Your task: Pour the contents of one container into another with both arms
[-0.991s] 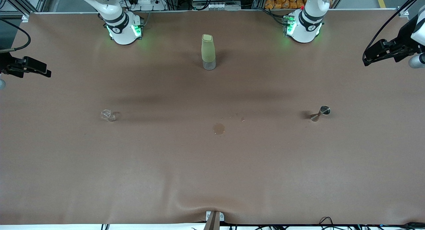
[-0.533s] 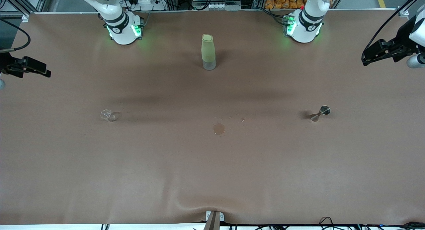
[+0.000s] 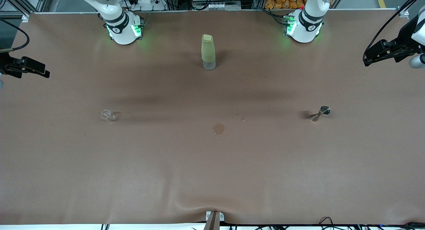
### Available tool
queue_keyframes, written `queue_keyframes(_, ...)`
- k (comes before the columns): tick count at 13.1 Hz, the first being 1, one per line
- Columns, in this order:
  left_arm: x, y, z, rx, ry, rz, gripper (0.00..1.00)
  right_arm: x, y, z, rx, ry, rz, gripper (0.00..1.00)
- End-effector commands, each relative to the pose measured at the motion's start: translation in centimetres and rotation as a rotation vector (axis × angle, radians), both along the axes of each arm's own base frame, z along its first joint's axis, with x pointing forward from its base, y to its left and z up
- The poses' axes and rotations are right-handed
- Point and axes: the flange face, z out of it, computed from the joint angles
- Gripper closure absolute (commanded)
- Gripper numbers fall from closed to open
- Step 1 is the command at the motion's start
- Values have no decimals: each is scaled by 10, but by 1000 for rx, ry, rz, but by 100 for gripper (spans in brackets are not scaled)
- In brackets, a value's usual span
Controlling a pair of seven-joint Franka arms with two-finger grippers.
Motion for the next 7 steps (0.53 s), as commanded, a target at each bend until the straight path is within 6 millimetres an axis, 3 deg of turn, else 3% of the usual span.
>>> queue_keyframes(1, -3, 0, 3, -3, -15, -14, 0, -1, -3, 7, -21, -12, -15, 0)
queue_keyframes(7, 2, -2, -6, -1, -1, -18, 0, 0, -4, 6, -36, -12, -14, 0)
